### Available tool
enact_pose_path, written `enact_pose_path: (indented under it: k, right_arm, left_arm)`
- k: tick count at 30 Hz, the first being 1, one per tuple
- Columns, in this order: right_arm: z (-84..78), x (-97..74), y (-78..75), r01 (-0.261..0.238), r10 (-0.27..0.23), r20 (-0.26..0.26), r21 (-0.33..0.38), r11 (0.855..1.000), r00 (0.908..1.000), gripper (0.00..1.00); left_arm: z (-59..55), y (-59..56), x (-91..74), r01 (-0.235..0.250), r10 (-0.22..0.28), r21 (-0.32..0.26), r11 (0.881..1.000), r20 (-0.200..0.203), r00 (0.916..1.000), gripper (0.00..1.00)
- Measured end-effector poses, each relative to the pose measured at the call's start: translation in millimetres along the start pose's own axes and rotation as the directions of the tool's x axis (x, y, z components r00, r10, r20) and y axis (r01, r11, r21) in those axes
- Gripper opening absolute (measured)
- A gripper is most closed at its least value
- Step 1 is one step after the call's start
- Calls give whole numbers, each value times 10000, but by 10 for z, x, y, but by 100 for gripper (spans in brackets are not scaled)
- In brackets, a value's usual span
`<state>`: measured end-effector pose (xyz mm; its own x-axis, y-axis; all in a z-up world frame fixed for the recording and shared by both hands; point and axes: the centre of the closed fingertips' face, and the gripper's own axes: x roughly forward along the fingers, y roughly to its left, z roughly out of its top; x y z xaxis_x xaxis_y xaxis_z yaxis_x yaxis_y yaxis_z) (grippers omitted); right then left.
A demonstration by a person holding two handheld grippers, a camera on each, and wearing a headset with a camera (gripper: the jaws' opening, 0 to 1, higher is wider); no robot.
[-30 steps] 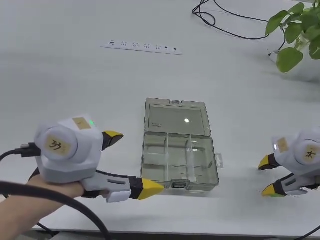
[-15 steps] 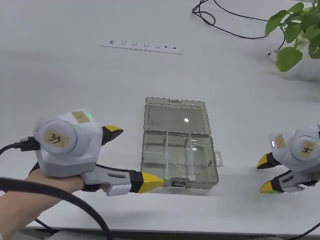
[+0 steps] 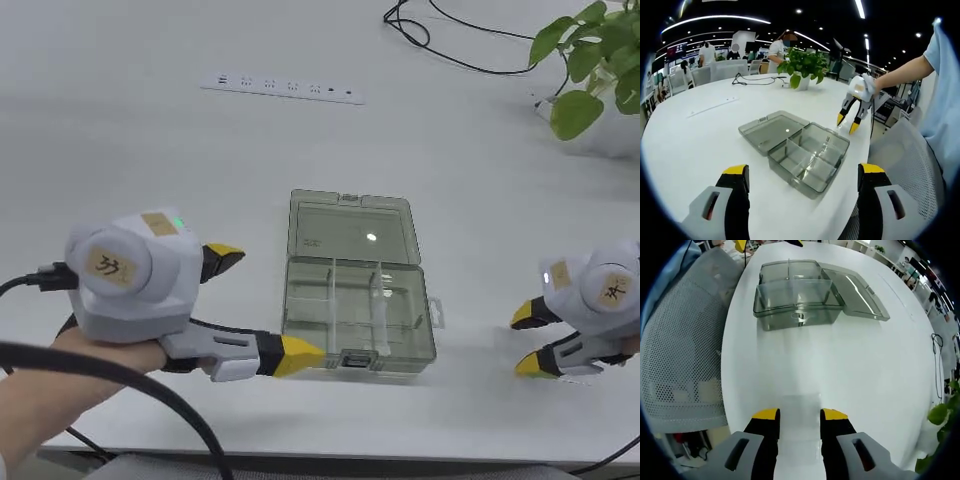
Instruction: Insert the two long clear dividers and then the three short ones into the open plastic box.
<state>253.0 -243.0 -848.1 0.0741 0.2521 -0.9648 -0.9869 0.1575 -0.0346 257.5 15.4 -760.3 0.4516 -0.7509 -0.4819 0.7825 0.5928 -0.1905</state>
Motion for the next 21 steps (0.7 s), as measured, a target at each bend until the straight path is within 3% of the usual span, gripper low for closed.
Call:
enact_pose_path:
  k: [10,21]
  right_arm:
    - [133,-109,-15,397,-395,386,-47,9992,9985,33]
    - [508,-337,-80,1160,-1134,1261,-133,9932,9855,33]
  left_arm:
    - [19,-25,18,49,-49,70,10000,-12,10000,91]
    - [-1,-64,79,238,-239,-91,9997,-144,9996,90]
